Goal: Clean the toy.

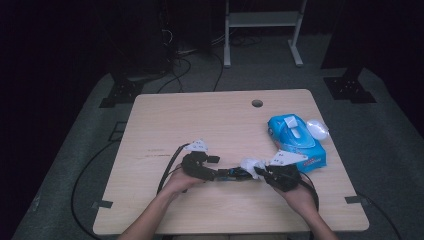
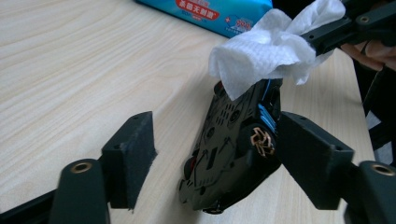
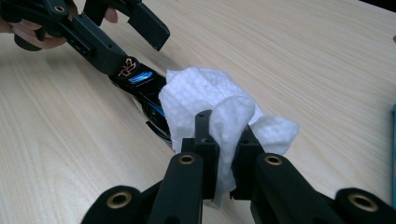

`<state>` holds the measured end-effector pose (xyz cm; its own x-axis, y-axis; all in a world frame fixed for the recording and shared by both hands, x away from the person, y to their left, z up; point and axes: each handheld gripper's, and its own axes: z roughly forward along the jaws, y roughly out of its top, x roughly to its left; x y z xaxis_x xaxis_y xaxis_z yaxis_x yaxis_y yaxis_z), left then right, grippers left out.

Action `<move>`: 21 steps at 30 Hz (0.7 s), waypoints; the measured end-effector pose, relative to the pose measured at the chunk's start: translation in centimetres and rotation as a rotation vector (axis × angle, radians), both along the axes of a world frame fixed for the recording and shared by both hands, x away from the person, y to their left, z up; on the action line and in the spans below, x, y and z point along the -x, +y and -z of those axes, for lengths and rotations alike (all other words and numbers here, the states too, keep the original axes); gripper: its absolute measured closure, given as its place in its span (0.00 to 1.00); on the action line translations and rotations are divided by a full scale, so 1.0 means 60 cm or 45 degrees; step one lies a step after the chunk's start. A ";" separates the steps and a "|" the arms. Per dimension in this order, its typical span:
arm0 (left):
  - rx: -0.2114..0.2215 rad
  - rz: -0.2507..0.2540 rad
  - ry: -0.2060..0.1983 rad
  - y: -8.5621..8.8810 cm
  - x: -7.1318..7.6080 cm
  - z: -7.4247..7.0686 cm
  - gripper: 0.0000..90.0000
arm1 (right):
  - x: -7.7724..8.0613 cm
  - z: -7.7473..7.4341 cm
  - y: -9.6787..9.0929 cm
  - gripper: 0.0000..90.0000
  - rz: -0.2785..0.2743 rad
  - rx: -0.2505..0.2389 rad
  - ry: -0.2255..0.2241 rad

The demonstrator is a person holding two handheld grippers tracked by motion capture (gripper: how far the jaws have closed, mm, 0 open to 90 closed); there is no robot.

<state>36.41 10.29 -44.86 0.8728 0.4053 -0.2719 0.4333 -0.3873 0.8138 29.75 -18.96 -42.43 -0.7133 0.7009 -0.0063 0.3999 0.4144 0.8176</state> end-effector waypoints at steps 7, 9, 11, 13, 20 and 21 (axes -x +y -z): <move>-0.110 -0.009 -0.078 -0.014 0.025 0.013 0.22 | 0.011 0.008 -0.002 0.93 -0.003 0.003 0.009; -0.152 -0.009 -0.099 -0.018 0.028 0.020 0.22 | 0.014 0.016 -0.001 0.93 -0.008 0.024 0.025; -0.177 0.004 -0.107 -0.020 0.031 0.024 0.22 | 0.018 0.024 0.001 0.93 -0.021 0.040 0.042; -0.199 0.006 -0.130 -0.021 0.033 0.026 0.21 | 0.019 0.024 0.000 0.93 -0.022 0.026 0.039; -0.209 0.019 -0.178 -0.023 0.038 0.032 0.16 | -0.027 0.002 0.010 0.93 0.030 -0.005 -0.005; -0.210 0.018 -0.180 -0.023 0.038 0.032 0.14 | -0.037 0.005 0.015 0.93 0.046 0.021 -0.005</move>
